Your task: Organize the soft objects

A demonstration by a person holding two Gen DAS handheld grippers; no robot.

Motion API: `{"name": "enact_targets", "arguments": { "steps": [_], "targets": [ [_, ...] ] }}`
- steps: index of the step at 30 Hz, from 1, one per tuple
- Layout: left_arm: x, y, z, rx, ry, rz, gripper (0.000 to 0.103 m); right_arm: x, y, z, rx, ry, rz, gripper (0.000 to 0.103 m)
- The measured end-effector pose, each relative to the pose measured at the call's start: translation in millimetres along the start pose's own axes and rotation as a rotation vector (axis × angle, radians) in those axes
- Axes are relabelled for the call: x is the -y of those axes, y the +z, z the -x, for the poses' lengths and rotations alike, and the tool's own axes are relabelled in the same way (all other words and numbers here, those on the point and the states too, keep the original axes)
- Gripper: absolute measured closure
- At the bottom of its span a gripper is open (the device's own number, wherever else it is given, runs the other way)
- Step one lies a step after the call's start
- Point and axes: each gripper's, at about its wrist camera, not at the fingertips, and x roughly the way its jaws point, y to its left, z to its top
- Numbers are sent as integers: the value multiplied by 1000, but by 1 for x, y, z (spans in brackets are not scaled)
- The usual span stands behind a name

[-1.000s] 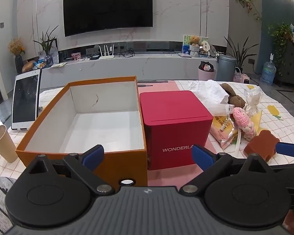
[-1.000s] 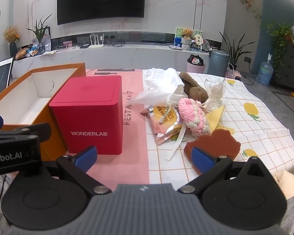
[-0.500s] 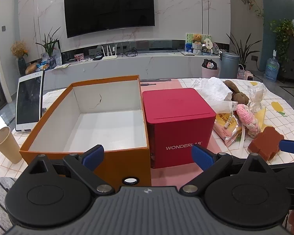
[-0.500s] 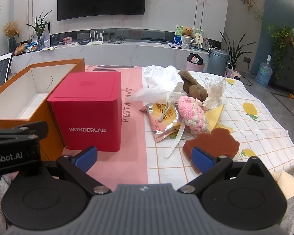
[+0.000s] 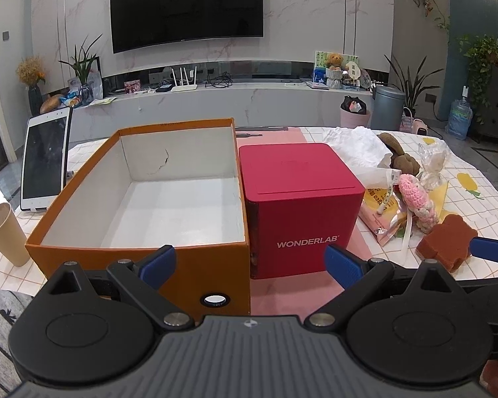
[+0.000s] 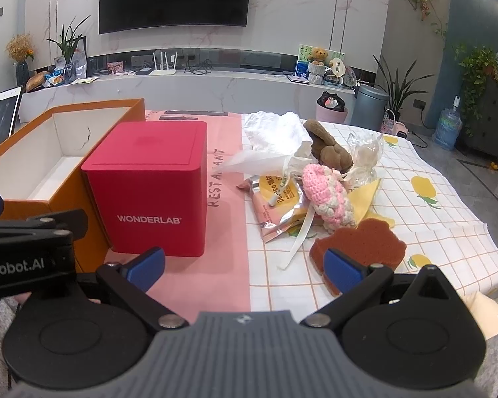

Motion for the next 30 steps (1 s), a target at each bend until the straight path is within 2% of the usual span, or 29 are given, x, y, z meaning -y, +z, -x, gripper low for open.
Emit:
{"name": "enact_targets", "arguments": {
  "steps": [30],
  "targets": [
    [-1,-3,-2,3,10,-5,0,-1,-1,-1,-6,-15,13,3]
  ]
}}
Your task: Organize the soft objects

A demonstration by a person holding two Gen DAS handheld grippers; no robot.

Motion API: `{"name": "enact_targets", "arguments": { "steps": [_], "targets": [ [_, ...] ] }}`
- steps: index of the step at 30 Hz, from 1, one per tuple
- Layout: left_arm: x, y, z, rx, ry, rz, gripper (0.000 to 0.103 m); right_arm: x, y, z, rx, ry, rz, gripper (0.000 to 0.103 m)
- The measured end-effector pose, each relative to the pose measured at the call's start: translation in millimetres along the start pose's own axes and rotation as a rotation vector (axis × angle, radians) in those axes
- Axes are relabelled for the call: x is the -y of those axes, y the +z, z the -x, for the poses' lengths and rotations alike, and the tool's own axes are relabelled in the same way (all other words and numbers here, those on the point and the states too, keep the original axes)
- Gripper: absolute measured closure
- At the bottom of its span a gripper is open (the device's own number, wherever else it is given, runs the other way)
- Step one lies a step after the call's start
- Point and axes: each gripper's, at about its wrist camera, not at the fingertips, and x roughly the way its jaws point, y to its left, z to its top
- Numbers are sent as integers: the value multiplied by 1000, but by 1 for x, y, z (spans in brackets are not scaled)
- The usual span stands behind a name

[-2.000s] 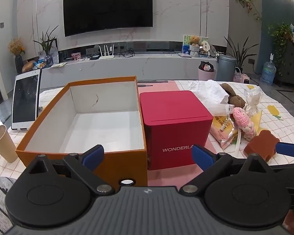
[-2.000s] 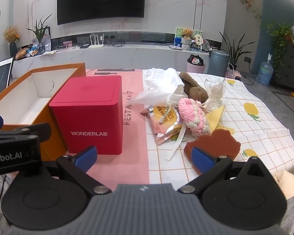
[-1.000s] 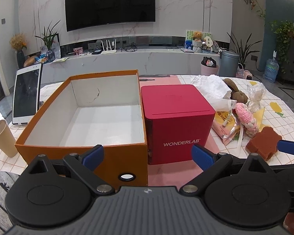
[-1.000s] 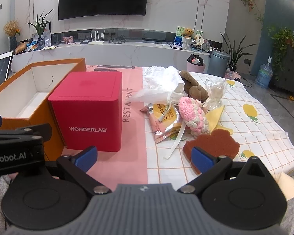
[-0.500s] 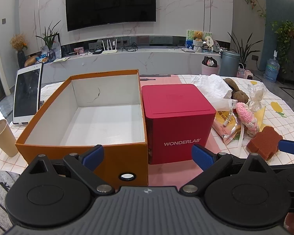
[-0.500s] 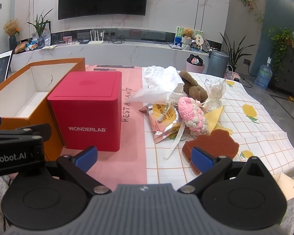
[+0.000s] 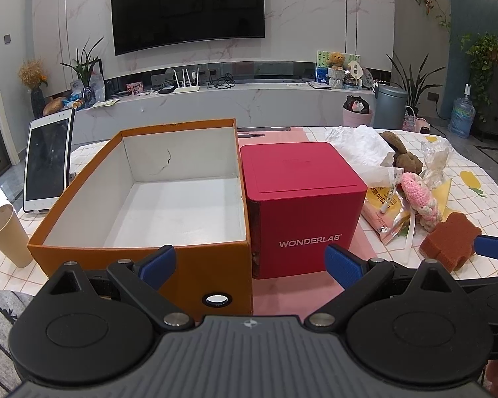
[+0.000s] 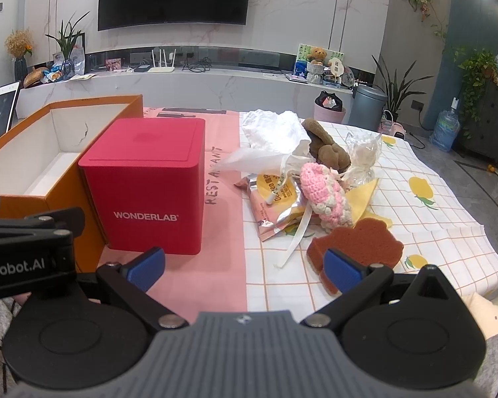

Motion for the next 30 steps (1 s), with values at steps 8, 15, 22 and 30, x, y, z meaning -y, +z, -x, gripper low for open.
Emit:
{"name": "enact_targets", "arguments": {
  "steps": [8,15,22,30],
  "targets": [
    [-1,2,0,-11,0,7,0,-1,0,0,0,-5,1,3],
    [-4,3,-5,-42,-39,62,0,2,1,1,2,-6,-18,3],
    [-1,1,-2,-7,-39,78,0,3,2,2,10,-3,-27,3],
    [18,16,5,72,-16,32,0,11,10,7,30,15,-50,3]
  ]
}}
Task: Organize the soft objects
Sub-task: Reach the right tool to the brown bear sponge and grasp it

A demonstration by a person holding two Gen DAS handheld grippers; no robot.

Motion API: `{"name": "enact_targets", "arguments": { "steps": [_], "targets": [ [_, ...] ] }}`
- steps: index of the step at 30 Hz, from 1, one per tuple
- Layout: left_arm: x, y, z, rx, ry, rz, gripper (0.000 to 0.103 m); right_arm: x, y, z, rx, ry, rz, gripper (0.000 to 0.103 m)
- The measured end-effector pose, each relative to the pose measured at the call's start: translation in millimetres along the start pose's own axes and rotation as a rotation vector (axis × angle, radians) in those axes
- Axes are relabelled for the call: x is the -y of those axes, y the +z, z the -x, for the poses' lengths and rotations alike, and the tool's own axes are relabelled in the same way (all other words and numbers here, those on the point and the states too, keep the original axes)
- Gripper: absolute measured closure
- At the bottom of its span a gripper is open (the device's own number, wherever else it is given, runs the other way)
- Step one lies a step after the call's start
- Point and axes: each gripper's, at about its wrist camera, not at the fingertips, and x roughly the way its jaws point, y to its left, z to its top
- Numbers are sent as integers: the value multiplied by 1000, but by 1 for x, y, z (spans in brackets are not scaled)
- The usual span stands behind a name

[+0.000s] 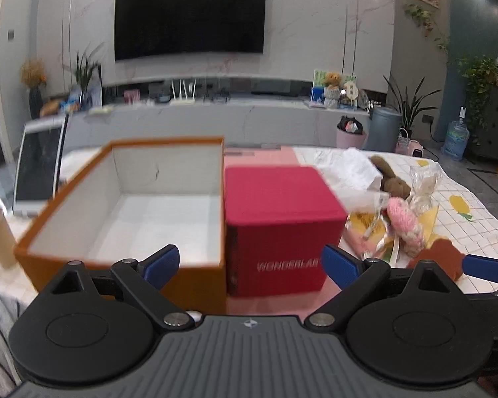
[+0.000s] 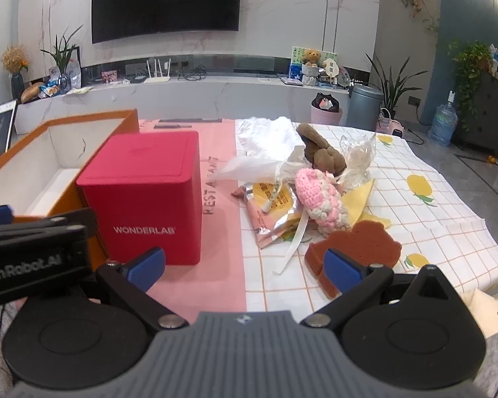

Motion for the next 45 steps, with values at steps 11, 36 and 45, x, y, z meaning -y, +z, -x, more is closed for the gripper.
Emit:
{"name": "enact_targets", "arguments": {
  "steps": [11,36,45],
  "targets": [
    [54,60,-23,18,-104,-20,0,61,50,-4,-8,-27,-62,3],
    [88,36,-60,-45,-246,-158,0,164,34,-172,-570,-95,-499,3],
    [85,32,-67,-114,-236,-170,0,160,32,-172,-599,-120,-407,7]
  ]
}}
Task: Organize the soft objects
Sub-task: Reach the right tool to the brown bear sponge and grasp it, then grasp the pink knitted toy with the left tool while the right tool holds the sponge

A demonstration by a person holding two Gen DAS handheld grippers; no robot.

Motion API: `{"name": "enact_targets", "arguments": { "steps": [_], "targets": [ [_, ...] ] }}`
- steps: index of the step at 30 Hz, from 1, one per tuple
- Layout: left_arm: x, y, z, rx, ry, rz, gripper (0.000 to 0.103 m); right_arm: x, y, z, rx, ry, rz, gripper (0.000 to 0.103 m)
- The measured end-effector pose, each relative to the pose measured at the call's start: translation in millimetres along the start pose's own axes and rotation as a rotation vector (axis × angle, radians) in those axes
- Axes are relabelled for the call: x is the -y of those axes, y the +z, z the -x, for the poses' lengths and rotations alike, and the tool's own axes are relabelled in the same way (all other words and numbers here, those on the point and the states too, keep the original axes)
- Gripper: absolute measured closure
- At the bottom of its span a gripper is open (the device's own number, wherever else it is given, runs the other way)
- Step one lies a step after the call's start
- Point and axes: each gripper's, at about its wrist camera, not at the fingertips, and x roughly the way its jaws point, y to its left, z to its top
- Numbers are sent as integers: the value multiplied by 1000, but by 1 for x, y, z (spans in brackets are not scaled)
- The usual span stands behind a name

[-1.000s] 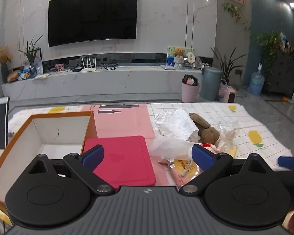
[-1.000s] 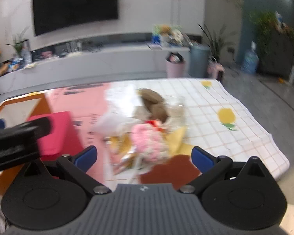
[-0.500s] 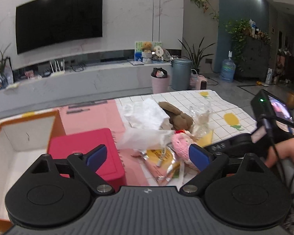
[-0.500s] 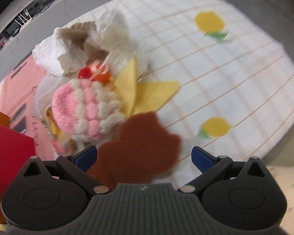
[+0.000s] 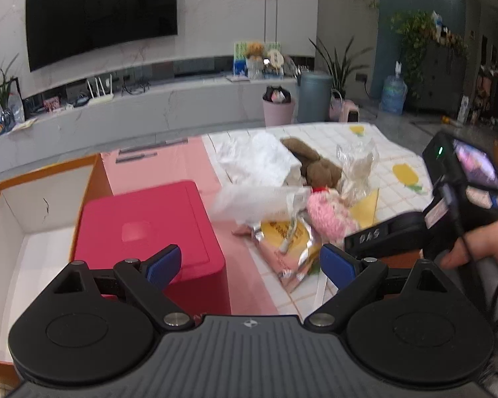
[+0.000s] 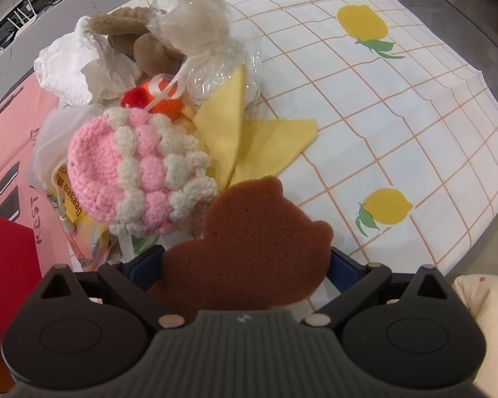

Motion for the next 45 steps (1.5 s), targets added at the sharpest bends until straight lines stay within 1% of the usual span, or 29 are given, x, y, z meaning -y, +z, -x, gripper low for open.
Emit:
{"name": "enact_targets", "arguments": {
  "steps": [2,5,6,8,10,11,12,14,15,16,18,19,22,24,27,29,32,34,36,37,39,41,42,43,45],
  "targets": [
    [3,-3,-1,16,-11,-26,0,5,1,5,26,-37,21,7],
    [16,-6,-5,42,-13,-103,0,11,3,13,88,-108,70,8],
    [23,-7,-7,51,-31,-133,0,11,5,15,109,-127,85,8],
    [35,-8,-9,80,-87,-174,0,12,11,16,133,-142,121,8],
    [47,-12,-12,128,-177,-207,0,12,18,13,139,-150,161,8],
    [52,-14,-14,147,-204,-219,0,12,19,12,142,-155,176,8],
    [58,-17,-16,177,-216,-232,0,13,20,12,146,-157,194,8],
    [71,-22,-18,247,-199,-260,0,16,20,16,167,-161,218,8],
    [76,-24,-22,268,-183,-280,0,18,20,19,181,-166,217,8],
    [83,-25,-26,278,-165,-307,0,21,16,25,197,-170,203,8],
    [94,-27,-39,265,-134,-354,0,31,10,36,240,-152,156,8],
    [97,-28,-46,252,-125,-359,0,34,8,39,248,-142,146,8],
    [97,-31,-66,213,-132,-326,0,39,7,38,252,-123,122,8],
    [97,-32,-78,187,-130,-305,0,40,10,34,249,-127,115,8],
    [95,-32,-94,144,-124,-247,0,37,12,32,266,-140,119,8],
    [94,-32,-100,141,-127,-211,0,36,13,33,277,-133,119,8],
    [95,-29,-108,139,-110,-156,0,33,13,29,271,-121,111,8],
    [93,-27,-110,140,-99,-82,0,31,13,26,261,-109,114,8],
    [90,-26,-112,135,-86,-23,1,31,13,26,275,-102,109,8],
    [89,-27,-112,134,-74,2,17,31,13,26,272,-103,110,8],
    [86,-28,-115,105,-46,23,37,34,13,27,276,-107,99,8],
    [81,-28,-111,100,-63,33,47,38,14,29,285,-101,69,8],
    [78,-27,-107,100,-78,43,59,41,15,30,292,-93,50,8],
    [76,-26,-102,107,-91,57,69,43,15,31,297,-84,33,8],
    [70,-24,-90,112,-116,78,72,47,17,30,291,-64,6,8]
  ]
}}
